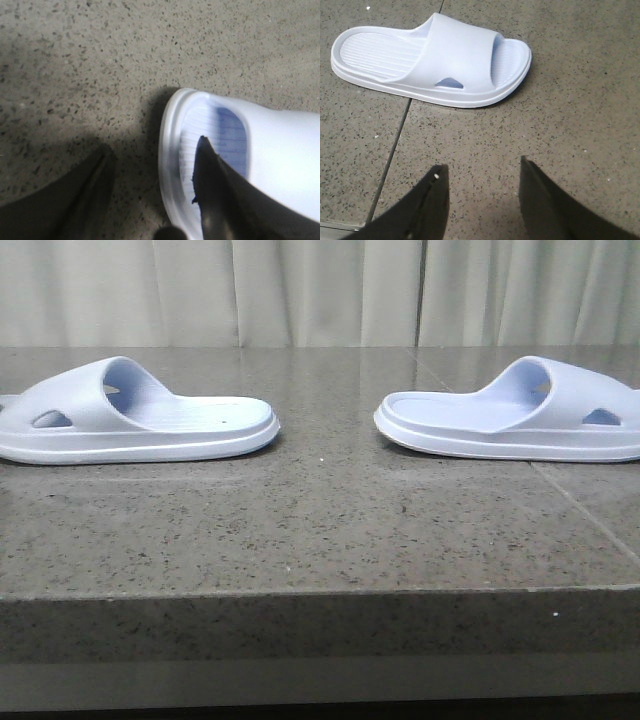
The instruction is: Insert blue slippers together front up
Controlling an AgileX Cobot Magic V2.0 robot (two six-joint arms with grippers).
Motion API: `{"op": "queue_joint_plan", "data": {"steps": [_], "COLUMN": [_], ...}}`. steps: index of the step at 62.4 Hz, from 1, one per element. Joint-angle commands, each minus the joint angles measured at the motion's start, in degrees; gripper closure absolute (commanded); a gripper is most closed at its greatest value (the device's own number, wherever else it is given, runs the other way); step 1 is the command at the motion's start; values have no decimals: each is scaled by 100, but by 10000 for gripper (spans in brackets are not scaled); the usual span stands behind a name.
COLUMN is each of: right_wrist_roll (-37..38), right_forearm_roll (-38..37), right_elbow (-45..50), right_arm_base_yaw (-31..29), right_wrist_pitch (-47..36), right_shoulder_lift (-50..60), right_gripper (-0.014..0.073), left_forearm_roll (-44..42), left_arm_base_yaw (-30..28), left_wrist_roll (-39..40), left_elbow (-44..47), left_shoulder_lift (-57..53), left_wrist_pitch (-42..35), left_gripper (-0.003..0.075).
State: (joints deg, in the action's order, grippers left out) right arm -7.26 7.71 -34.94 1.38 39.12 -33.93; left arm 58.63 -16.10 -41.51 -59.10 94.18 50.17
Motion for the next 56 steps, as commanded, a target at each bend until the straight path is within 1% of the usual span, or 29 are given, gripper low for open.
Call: {"op": "queue_joint_plan", "data": {"steps": [1, 9, 26, 34, 38, 41, 44, 46, 54, 56], "right_wrist_roll": [-39, -39, -39, -39, -39, -39, -39, -39, -39, -39], "right_forearm_roll": [-28, -28, -28, -28, -28, -28, -28, -28, -28, -28], "right_elbow": [-199, -199, -199, -199, -199, -199, -199, -199, -199, -199], "right_arm_base_yaw": [-31, -31, -31, -31, -31, -31, -31, -31, -31, -31], "right_wrist_pitch": [-352, -352, -346, -346, -346, -346, -346, -346, -377, -400], "right_shoulder_lift": [-49, -49, -49, -49, -49, -49, -49, -49, -49, -49], "right_gripper": [230, 230, 230, 230, 230, 230, 230, 230, 230, 230], "left_forearm_roll": [533, 674, 627, 557, 557, 557, 557, 557, 557, 557], "left_arm_base_yaw": [-4, 45, 460, 549, 549, 549, 549, 549, 549, 549], "left_wrist_roll": [-202, -322, -332, -332, -332, -332, -332, -332, -332, -332], "left_elbow": [-182, -182, -190, -190, -190, -190, -190, -190, -204, -217], "left_shoulder_lift": [-65, 97, 378, 412, 412, 412, 412, 412, 412, 412], "left_wrist_pitch": [114, 277, 396, 463, 463, 463, 463, 463, 477, 513], "left_gripper": [370, 371, 374, 379, 418, 461, 532, 559, 721, 743]}}
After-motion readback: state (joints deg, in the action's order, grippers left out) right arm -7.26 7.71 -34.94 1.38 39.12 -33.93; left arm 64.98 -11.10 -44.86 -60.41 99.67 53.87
